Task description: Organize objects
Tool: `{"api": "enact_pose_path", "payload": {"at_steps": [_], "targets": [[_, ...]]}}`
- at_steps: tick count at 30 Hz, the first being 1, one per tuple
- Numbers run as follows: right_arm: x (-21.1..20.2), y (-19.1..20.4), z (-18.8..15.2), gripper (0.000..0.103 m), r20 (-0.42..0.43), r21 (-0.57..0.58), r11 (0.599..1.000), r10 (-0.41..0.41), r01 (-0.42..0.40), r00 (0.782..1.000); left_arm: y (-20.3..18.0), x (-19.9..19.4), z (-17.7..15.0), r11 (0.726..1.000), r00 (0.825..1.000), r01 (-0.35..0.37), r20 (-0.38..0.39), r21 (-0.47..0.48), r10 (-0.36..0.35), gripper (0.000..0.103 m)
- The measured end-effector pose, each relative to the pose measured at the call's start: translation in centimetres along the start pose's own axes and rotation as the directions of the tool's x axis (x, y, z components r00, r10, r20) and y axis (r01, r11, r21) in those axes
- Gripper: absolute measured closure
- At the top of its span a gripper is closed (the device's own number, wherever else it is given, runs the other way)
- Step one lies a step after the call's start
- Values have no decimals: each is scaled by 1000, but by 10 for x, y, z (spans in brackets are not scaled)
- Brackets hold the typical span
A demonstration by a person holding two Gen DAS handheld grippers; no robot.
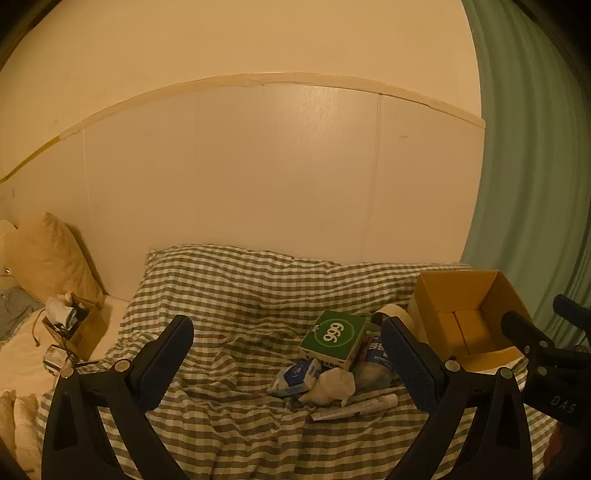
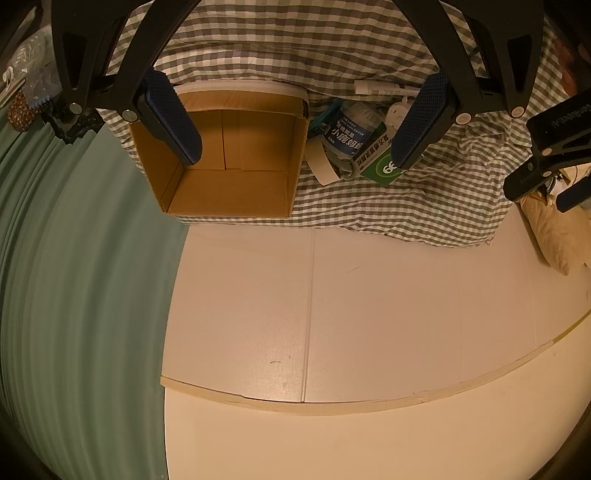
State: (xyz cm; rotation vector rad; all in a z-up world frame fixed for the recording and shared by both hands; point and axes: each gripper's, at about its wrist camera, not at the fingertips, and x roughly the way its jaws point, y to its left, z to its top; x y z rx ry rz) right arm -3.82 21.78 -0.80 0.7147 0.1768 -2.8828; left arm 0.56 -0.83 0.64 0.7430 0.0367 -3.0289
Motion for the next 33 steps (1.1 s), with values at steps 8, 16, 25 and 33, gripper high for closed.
{"api": "enact_pose_path", "payload": {"at_steps": [8,16,25,33], "targets": [[-1,0,0,0,1,7,1000,8,-8,1000,4,-3,0,1000,1000,2,5,-20,-2,0],[-2,0,0,0,0,7,1000,8,-8,1000,0,-1,-3,1000,1000,-1,-8,-7,1,0],[-2,-1,1,0,-8,2,1000,9,-9,1000,0,-1,-3,1000,1000,1,-4,0,-1,0],[-2,-1,1,0,-12,2,1000,11,-11,1000,0,-1,-3,1000,1000,1,-4,0,-1,0]]}}
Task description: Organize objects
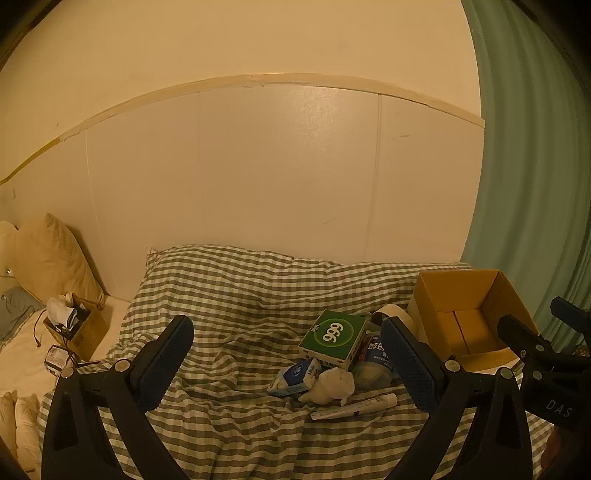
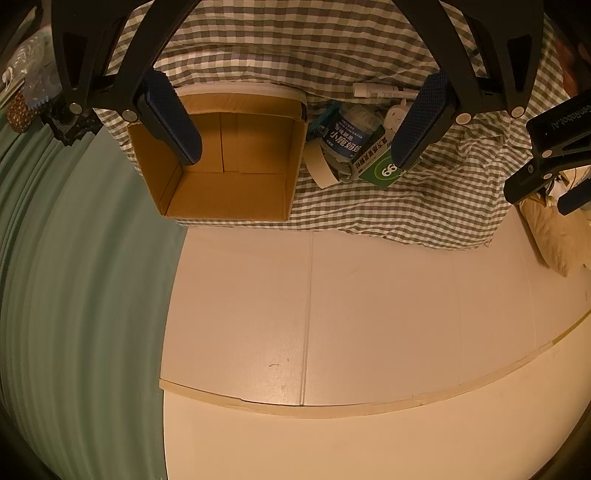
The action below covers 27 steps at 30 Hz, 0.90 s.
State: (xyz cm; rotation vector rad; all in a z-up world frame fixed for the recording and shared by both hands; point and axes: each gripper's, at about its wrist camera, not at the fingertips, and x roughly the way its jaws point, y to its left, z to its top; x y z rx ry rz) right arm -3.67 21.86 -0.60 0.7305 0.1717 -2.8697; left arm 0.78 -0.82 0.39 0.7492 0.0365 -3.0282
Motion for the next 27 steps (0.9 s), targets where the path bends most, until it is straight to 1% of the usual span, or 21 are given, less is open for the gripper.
{"api": "enact_pose_path", "payload": {"at_steps": [7,10,14,20,24,27], "targets": [[-1,0,0,0,2,0,1000,-3,3,1000,-1,-1,0,1000,1000,-3,-1,5,3,0],[-3,3,3,0,6,2,1000,1,-1,1000,2,-6,3,1000,1000,-7,10,8,7,0],[-10,9,6,0,19,-8,1000,-3,3,1000,11,-16,9,1000,1000,1,26,2,-1,0],[-27,21,12,0,40,-27,1000,12,-11,999,27,-34,20,1000,998,10,64,-16,-9,0],[-36,31,15,0,43,-50,999,3,-1,999,40,-40,24,999,997,20,74,-30,-18,0],[-39,40,17,0,43,-63,998,1,1,999,52,-39,25,999,998,20,67,-34,-18,0]]}}
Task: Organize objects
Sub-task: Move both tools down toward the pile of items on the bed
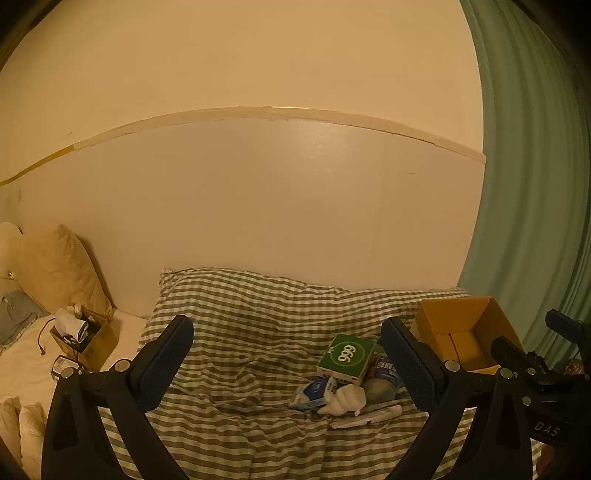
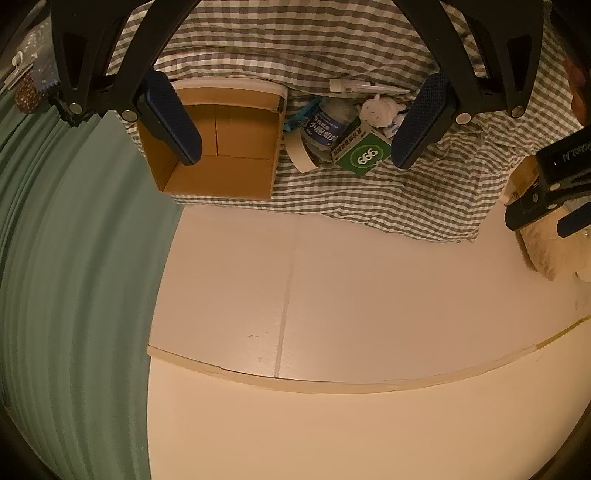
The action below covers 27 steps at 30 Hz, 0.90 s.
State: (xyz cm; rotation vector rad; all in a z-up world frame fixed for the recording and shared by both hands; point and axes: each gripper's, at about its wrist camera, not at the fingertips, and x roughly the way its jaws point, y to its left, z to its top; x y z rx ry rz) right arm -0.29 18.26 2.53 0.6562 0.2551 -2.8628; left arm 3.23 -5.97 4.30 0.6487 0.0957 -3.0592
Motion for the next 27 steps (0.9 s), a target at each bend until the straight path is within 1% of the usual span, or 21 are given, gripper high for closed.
{"api": "enact_pose_path", "payload": {"at_steps": [5,9,12,13,16,19,21,23,24,25,26,27], "targets": [[6,17,1,0,-18,-23,1000,7,-7,1000,18,12,-7,1000,999,-17,-41,13,17,0],[20,27,-5,0,-55,-30,999,30,-32,998,35,37,-20,999,994,-42,-100,18,44,0],[41,33,-15,0,-113,-25,998,57,-60,992,45,66,-36,999,983,-36,-182,2,36,0],[52,35,-20,0,-147,-16,997,67,-71,987,46,73,-41,999,979,-38,-200,-1,37,0],[77,42,-33,0,-210,-4,996,83,-86,974,46,92,-56,999,971,-33,-234,21,37,0],[98,50,-47,0,-261,-27,996,79,-89,962,44,109,-69,998,962,-27,-269,51,40,0],[113,54,-57,0,-301,-31,994,94,-109,949,43,120,-78,998,952,-29,-302,60,46,0],[133,60,-68,0,-360,-53,990,106,-134,927,42,130,-86,997,943,-29,-328,72,51,0],[140,63,-72,0,-379,-70,988,103,-139,920,41,134,-89,996,939,-29,-339,79,54,0],[149,67,-79,1,-415,-101,984,94,-149,905,40,139,-91,996,935,-30,-350,87,59,0],[157,70,-85,4,-452,-129,979,82,-156,888,39,144,-95,995,931,-32,-359,94,64,0],[165,74,-91,12,-490,-154,974,70,-165,869,38,148,-99,995,926,-33,-372,96,66,0]]}}
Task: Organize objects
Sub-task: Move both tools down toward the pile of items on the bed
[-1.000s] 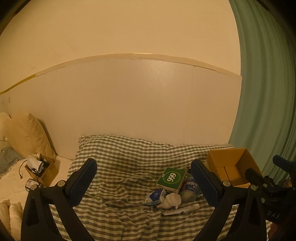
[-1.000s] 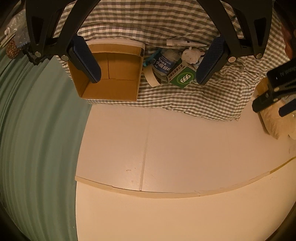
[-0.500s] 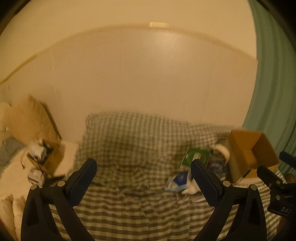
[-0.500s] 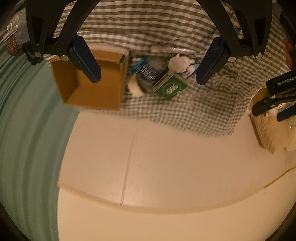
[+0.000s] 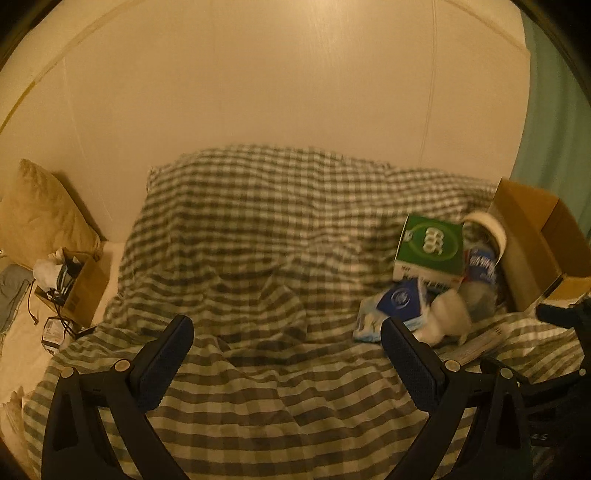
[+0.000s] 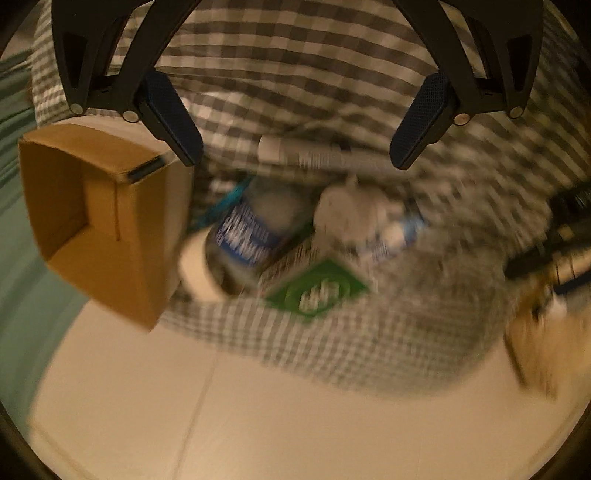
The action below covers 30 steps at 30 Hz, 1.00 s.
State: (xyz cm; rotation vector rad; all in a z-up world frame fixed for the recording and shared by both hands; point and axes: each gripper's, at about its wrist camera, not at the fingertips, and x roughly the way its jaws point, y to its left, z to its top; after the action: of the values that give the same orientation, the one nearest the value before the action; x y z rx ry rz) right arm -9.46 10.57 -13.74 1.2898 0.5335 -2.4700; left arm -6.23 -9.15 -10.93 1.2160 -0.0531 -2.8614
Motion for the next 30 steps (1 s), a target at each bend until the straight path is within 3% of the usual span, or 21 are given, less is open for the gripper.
{"api": "enact_pose_path", "payload": {"at_steps": [4,11,13,15,20,26,28,30], "targets": [[24,9,-2,16,-81,-85,996,-6,-1,997,-8,21,-6,999,998,31,-47,-8,-31,0],[47,22,7,18,-60,-188,982,-4,-7,998,-29,40,-18,998,996,-1,-89,57,6,0],[49,14,7,25,-60,-174,984,25,-35,998,-31,44,-20,998,995,-3,-101,68,10,0],[48,11,7,49,-50,-151,985,71,-78,996,-35,49,-21,996,994,-2,-113,84,12,0],[34,0,2,62,-6,-102,986,131,-130,991,-47,55,-17,991,993,17,-116,132,-1,0],[-1,-35,5,81,122,25,983,175,-180,977,-65,66,-8,980,994,37,-112,193,-15,1],[-2,-43,9,84,143,67,981,174,-184,974,-73,72,-6,973,992,53,-121,223,-26,4],[-1,-49,9,85,142,93,976,183,-198,973,-81,84,-6,964,989,54,-150,260,-15,15]]}}
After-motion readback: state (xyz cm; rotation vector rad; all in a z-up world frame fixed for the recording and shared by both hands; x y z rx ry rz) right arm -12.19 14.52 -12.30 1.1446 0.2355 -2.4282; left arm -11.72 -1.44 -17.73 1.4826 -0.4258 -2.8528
